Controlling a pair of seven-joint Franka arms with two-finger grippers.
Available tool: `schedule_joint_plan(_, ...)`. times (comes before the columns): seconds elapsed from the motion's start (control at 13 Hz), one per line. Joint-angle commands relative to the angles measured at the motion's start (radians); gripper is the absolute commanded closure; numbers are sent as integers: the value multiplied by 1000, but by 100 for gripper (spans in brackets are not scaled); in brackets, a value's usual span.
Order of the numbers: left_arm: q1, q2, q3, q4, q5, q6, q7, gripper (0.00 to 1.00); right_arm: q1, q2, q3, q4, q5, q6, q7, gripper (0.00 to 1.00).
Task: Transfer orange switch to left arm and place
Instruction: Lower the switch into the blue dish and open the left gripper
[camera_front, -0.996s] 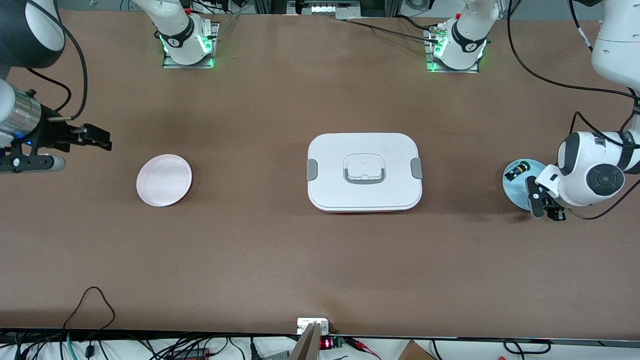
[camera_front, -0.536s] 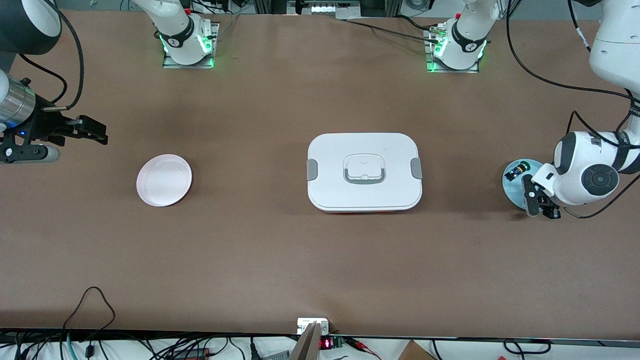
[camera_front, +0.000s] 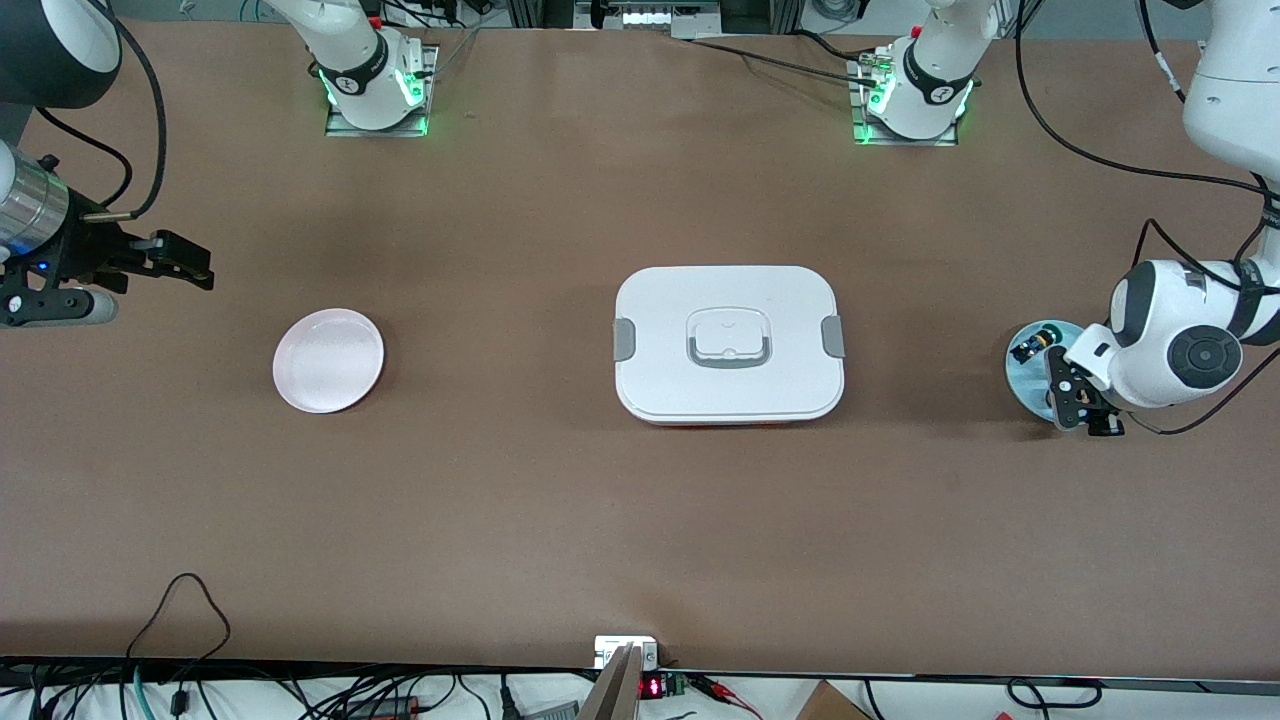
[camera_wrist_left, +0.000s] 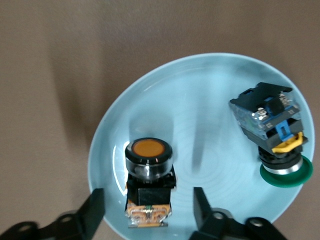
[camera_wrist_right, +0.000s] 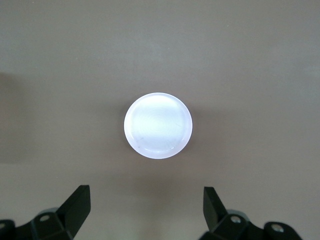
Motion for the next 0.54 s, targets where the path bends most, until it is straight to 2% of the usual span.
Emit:
schedule_joint_plan(0.0, 12, -99, -63, -15, 8, -109, 12, 0, -8, -2, 10, 5, 2, 4, -17, 0)
schedule_joint_plan(0.15, 12, -154, -98, -1, 2, -184, -14, 0, -8, -4, 12, 5, 0, 3, -17, 0)
schedule_joint_plan(0.31, 12, -215, -133, 37, -64, -291, -33, 0, -7, -1, 12, 5, 3, 4, -17, 0)
schedule_joint_plan(0.46, 11, -235, -160, 126, -134, -435, -54, 0, -8, 4, 15, 6, 3, 12, -16, 0)
